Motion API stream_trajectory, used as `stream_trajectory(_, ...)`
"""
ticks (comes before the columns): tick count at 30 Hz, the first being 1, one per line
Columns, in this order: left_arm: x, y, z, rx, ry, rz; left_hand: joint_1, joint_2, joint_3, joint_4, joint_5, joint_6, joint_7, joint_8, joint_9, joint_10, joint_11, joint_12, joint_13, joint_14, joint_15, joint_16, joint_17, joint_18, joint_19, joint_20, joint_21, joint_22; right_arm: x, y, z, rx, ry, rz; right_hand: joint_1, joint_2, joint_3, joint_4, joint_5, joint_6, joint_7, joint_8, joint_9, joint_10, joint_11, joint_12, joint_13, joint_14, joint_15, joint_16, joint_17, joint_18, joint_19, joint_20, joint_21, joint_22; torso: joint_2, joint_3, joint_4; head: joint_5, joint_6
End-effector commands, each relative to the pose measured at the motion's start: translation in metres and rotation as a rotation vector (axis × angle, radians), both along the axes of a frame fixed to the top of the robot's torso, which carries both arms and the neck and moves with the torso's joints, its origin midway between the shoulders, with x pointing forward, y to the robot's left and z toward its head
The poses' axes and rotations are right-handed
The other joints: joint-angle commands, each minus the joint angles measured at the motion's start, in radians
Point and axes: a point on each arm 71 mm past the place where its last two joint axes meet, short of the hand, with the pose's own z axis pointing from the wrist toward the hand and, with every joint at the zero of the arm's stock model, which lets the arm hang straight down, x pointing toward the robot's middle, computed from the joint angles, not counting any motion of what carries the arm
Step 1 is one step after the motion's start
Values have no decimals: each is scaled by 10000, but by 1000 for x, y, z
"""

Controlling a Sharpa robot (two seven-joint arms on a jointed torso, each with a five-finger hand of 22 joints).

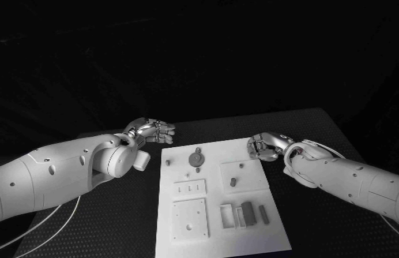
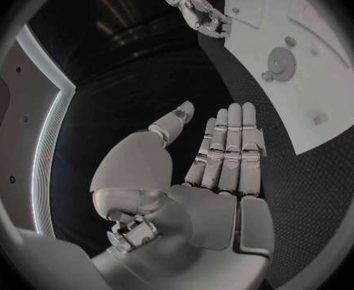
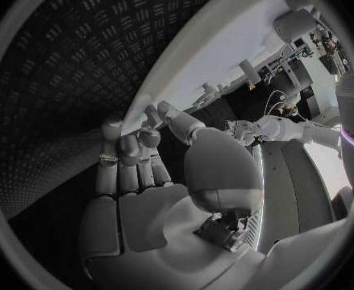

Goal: Assemble the parts on the task board

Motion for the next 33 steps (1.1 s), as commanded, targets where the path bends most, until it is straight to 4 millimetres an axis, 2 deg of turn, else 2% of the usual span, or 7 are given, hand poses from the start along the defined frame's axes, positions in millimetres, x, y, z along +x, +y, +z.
stream_trajectory(1, 0, -2, 1, -51, -45, -147, -36, -8, -18, 7, 27, -25, 31, -40, -10, -45, 48, -51, -17, 54, 2, -38, 11, 140, -11, 21, -64, 16, 0, 1, 0, -63, -14, 77, 116, 47, 69, -16, 2, 2267, -102, 25, 45, -526, -262, -23, -2, -25, -54, 3, -3, 83, 82, -36, 15, 145, 1, 4, -4, -1, 0)
stream_trajectory(6, 0, -2, 1, -45, -38, -139, -38, -8, -19, 9, 27, -28, 32, -40, -10, -47, 49, -50, -17, 55, 2, -41, 14, 139, -11, 21, -65, 17, 0, 1, 0, -63, -32, 99, 244, 285, 101, -120, 1, 2399, -167, 118, 154, -472, -320, -7, -6, 13, -82, 23, -2, 83, 105, -43, 30, 152, 1, 6, -1, -7, -2)
stream_trajectory(11, 0, -2, 1, -36, -30, -129, -41, -6, -19, 13, 27, -31, 34, -41, -11, -48, 50, -50, -18, 56, 3, -43, 17, 139, -10, 22, -66, 19, 0, 2, 0, -70, -6, 112, 264, 380, 75, -185, 0, 2456, -198, 185, 245, -370, -355, 28, -6, 71, -106, 39, -7, 83, 154, -59, 50, 151, 2, 7, 2, -11, -8)
stream_trajectory(33, -1, -1, 1, -4, -26, -100, -42, -5, -18, 17, 27, -52, 43, -49, -15, -54, 52, -47, -21, 60, 3, -55, 29, 140, -8, 21, -70, 25, -2, 3, -3, -150, 17, -82, 163, 440, 86, -206, 2, 2674, -303, 362, 537, -169, -457, 234, 115, 201, -181, 122, 10, 83, 263, -129, 134, 173, 3, 6, -1, -15, -65)
